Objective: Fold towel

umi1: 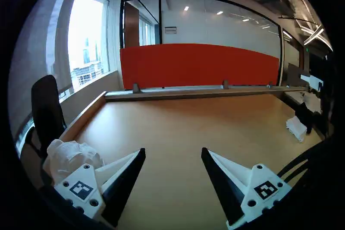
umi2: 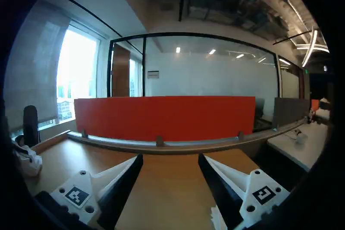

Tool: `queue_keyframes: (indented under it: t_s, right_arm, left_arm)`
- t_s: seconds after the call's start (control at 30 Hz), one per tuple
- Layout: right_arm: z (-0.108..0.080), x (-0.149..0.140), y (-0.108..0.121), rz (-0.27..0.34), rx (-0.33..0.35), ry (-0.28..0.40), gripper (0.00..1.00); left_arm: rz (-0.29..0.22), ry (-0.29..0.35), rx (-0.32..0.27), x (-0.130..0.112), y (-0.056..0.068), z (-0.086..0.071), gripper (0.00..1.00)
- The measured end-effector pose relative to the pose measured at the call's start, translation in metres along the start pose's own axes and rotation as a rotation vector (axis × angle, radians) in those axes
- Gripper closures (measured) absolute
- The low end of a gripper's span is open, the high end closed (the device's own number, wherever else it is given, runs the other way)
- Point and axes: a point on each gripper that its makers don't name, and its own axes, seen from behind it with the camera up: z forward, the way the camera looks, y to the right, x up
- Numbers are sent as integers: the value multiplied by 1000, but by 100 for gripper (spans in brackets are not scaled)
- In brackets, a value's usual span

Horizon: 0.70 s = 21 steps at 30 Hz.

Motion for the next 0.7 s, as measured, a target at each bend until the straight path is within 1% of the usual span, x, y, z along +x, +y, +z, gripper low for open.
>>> queue_keyframes:
  t_s: [0.17, 0.3, 0.4, 0.5, 0.7]
  right_arm:
    - [0, -1, -7, 10, 4, -1, 1]
    - [0, -1, -8, 12, 3, -4, 1]
    - [-2, 0, -11, 15, 6, -6, 1]
    - [-3, 1, -14, 22, 11, -4, 1]
    - [-6, 7, -14, 35, -2, 7, 1]
  left_arm:
    - [0, 51, 8, 20, -6, 3, 4]
    - [-9, 101, 25, 38, -14, 6, 4]
    - [-16, 124, 32, 51, -18, 10, 4]
    - [-22, 153, 33, 64, -21, 14, 4]
    - [-31, 202, 35, 84, -23, 18, 4]
